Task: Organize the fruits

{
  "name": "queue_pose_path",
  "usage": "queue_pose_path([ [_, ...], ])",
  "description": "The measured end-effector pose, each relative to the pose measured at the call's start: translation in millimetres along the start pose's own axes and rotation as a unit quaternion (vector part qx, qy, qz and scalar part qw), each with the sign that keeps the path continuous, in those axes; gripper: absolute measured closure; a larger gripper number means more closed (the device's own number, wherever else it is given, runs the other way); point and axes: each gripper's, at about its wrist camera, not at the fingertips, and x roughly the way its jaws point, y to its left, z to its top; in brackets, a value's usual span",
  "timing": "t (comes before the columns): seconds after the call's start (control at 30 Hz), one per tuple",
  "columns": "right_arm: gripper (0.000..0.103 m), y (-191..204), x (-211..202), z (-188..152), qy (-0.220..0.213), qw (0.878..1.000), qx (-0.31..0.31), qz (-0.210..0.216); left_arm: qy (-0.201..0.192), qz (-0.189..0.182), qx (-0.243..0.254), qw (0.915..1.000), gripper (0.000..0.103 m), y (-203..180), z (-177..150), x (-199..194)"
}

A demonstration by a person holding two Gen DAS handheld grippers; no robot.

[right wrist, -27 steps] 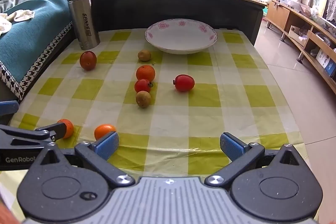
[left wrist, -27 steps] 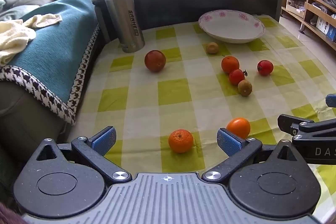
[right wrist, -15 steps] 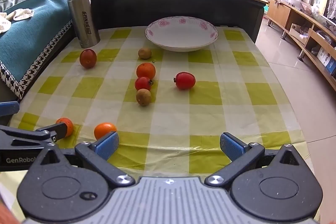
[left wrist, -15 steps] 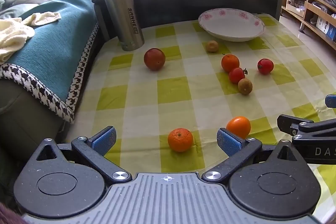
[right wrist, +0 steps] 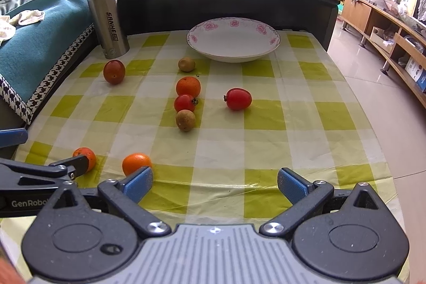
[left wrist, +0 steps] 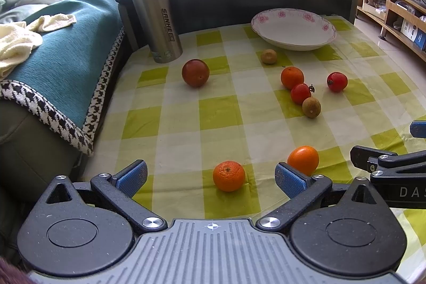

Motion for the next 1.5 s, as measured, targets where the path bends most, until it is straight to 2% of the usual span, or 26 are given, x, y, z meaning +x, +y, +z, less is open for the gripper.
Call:
queue_pose_path([
  [0.8, 0.007, 3, 7, 1, 0.012, 1.000, 0.000, 0.026, 0.007, 0.001, -0.003, 1.0000, 0.001, 5, -5, 7],
  [1.23, 0.019, 13, 20, 4, 0.020, 0.997, -0.019, 0.069, 0.021, 0.006, -0.007, 0.9997, 0.003, 14, -4, 13],
  [1.5, 0.021, 20, 28, 9, 0.019, 0.995, -0.038, 0.095, 0.031, 0.005, -0.023, 0.9992, 0.003, 21, -4, 19],
])
